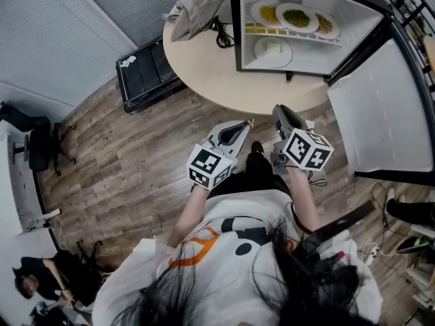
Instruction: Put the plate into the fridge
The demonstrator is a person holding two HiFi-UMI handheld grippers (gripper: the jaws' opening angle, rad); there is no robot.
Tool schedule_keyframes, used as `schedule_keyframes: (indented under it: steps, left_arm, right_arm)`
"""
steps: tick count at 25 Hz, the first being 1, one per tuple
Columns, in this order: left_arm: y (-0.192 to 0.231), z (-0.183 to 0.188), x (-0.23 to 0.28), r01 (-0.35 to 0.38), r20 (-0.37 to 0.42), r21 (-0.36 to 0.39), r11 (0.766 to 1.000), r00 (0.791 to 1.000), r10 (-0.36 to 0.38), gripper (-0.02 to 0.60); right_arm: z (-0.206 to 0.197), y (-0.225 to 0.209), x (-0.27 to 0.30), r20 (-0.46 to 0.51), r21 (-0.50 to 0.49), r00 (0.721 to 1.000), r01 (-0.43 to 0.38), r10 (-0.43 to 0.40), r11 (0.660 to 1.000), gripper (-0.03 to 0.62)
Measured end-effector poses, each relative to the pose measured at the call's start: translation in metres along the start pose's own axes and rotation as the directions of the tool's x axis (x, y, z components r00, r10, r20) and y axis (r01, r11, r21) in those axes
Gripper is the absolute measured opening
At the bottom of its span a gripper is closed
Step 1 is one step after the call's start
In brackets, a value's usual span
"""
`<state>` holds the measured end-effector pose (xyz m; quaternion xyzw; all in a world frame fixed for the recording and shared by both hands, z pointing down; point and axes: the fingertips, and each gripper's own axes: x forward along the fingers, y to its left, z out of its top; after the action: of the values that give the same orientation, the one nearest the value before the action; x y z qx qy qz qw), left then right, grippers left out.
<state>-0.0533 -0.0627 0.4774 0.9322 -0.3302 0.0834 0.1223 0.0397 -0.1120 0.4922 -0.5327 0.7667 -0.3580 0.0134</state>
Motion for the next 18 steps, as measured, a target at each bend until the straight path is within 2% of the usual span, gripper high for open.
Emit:
schedule_keyframes:
  steps: [9, 18]
  left_arm:
    - [-0.029, -0.003, -0.01, 0.009, 0.007, 0.0, 1.0, 1.0, -0.009, 0.011]
    - [-0.035, 0.008, -0.014, -0.046, 0.031, -0.006, 0.999, 0.998, 0.046, 0.011]
  right_arm:
    - [-0.01, 0.003, -0.036, 0.004, -0.002, 1.0, 0.003, -0.003, 1.0, 0.032]
    - [-0.007, 0.007, -0.05, -0.01, -0.011, 0.999, -0.036, 0.036, 0.999, 0.017]
